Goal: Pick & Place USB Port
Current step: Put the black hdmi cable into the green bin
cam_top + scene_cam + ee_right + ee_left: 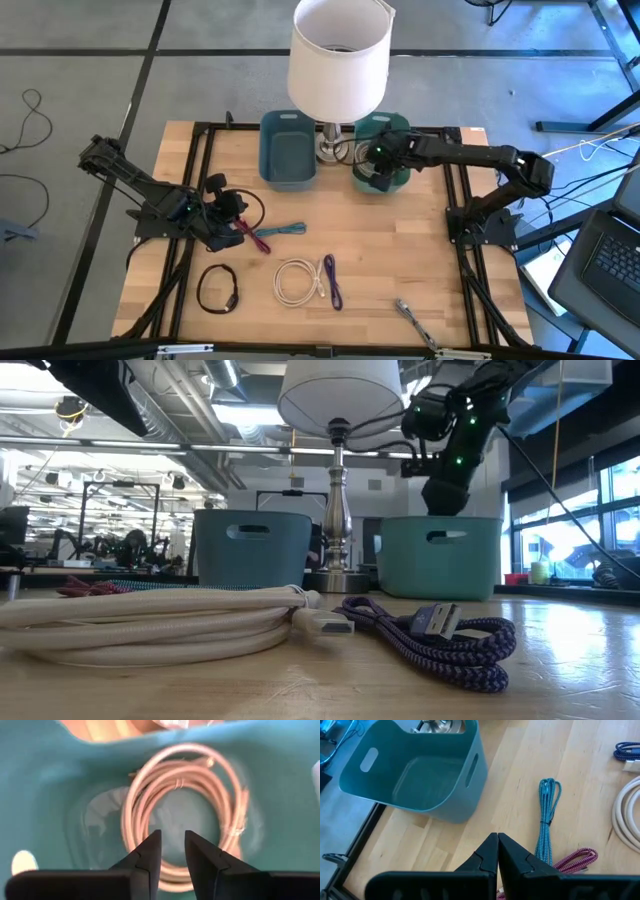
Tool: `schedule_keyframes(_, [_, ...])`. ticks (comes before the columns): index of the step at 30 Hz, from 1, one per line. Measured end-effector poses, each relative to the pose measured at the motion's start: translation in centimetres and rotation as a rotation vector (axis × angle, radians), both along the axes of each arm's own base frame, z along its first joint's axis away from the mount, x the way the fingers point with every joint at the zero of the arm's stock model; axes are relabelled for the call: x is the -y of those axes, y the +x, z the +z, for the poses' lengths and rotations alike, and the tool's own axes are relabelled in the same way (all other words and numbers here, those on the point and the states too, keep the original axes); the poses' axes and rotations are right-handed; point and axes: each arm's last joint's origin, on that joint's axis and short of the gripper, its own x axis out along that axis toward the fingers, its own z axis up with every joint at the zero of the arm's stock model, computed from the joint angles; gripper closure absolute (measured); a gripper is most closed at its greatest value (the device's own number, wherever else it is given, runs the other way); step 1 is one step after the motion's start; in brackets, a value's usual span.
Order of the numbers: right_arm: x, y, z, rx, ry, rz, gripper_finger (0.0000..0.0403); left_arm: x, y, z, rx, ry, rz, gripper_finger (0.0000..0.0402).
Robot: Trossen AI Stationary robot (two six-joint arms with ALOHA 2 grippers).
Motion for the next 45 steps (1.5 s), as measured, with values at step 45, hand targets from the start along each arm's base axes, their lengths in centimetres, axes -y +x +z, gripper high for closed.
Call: schedule_keyframes(45, [-23.6, -4.0, 7.8, 0.532, 0.315, 0.43, 0.0393, 4.5, 4.2, -7.5, -0.478, -0.541, -0.118, 0.0303])
